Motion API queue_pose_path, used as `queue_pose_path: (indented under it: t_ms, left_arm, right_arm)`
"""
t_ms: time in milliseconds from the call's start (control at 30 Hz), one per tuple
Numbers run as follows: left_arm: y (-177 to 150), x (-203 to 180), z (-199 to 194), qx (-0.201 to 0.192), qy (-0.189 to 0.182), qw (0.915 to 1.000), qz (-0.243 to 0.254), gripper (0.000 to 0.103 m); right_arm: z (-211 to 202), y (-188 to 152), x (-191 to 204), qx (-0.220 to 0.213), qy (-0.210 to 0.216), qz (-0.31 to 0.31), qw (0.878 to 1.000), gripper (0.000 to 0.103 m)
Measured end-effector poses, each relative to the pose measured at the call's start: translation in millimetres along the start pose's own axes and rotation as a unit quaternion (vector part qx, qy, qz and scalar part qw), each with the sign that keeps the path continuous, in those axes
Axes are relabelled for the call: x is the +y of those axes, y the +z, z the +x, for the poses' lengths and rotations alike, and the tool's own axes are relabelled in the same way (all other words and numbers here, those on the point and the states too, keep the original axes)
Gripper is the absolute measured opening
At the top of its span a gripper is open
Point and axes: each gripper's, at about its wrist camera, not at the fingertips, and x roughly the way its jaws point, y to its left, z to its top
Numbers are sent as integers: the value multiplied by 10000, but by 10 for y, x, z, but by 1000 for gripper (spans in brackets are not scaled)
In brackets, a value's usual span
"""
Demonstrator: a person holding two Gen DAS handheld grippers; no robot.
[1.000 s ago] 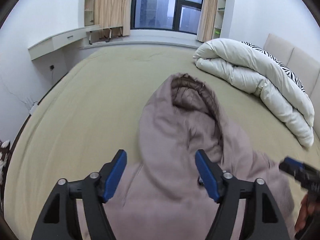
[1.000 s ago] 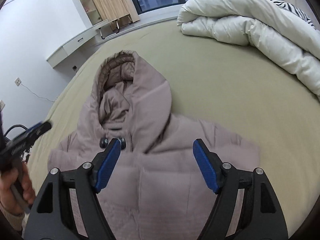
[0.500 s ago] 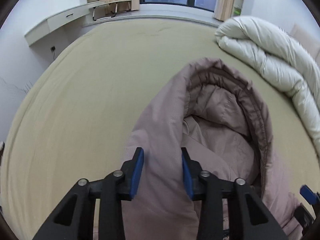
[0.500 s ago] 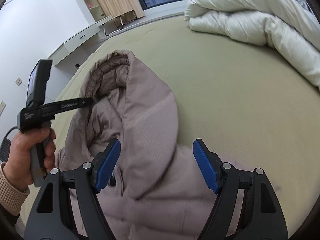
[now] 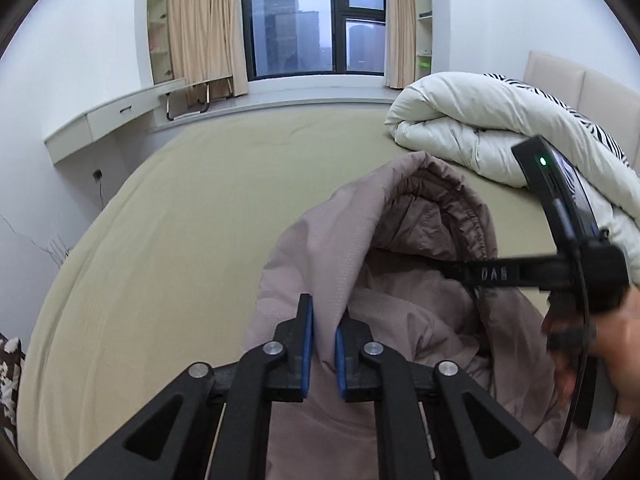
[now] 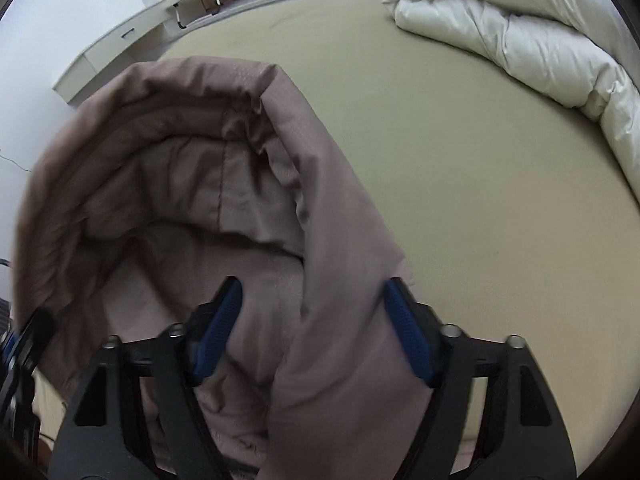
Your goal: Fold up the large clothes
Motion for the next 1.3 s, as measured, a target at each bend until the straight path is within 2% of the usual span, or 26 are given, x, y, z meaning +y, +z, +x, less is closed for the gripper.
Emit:
queue_pose_path:
  t_ms: [33, 100, 167, 267, 367, 433, 533, 600, 667, 767, 833, 933, 1000, 1100, 1167, 1233, 1300]
  left_arm:
    - [-11, 39, -13, 7, -24, 10000, -14, 10]
    - [-44, 126, -74, -6, -96, 9999, -144, 10]
    - [-92, 199, -212, -82, -224, 9992, -325, 10]
    - [-156, 186, -440, -229, -336, 9982, -447, 10]
    - [-300, 201, -814, -364, -517, 9957, -672, 9]
    - [-402, 196, -1036, -426, -597, 9945, -745, 9]
    - [-671, 209, -1366, -432, -778, 9911, -993, 9]
    - [-914, 185, -1493, -288, -857, 9891, -1165, 9]
    - [-1198, 150, -1548, -78, -901, 9864, -1375, 9]
    - [-1572, 46, -1462, 474, -936, 9839, -1447, 9]
    - [-1826, 38, -1476, 802, -978, 9795, -1567, 9]
    - [-2042, 120, -1642, 939, -1037, 9741, -1775, 12]
    - [-2030, 197, -1794, 861, -972, 9738, -1866, 12]
    - [-1734, 223, -1970, 509, -1012, 9777, -1765, 16]
    - [-1429, 168, -2014, 240, -1098, 9808, -1594, 25]
    - [-1134, 27, -1972, 67, -1108, 9853, -1302, 43]
    - [-916, -34, -1830, 1, -1124, 9866, -1184, 44]
  right_arm:
    - [9, 23, -26, 5, 27, 64, 10000, 27]
    - [-77, 24, -112, -169, 271, 263, 9991, 16]
    - [-265, -10, -145, -445, 378, 206, 9981, 13]
    - [-630, -113, -138, -849, 470, 40, 9953, 11]
    - [-1172, -365, -170, -1383, 731, 44, 9877, 11]
    - [-1508, -629, -166, -1724, 590, -224, 9830, 11]
    - [-1785, -1146, -217, -1917, 626, -324, 9789, 11]
    - [-1850, -1483, -281, -1937, 598, -254, 9789, 11]
    - [-1836, -1825, -391, -1854, 796, -4, 9794, 11]
    - [-1651, -2264, -609, -1469, 852, 436, 9845, 11]
    - [-1476, -2556, -743, -1005, 850, 806, 9880, 11]
    - [-1542, -2902, -931, -1047, 1108, 1155, 9815, 11]
    - [-1637, -2962, -1003, -1100, 1023, 1210, 9812, 12]
    - [-1856, -2914, -954, -1344, 1051, 1136, 9788, 12]
    - [-1987, -2652, -835, -1574, 1105, 906, 9771, 13]
    - [-2029, -2291, -640, -1588, 1096, 565, 9796, 13]
    - [-2035, -1976, -480, -1577, 1070, 268, 9813, 13]
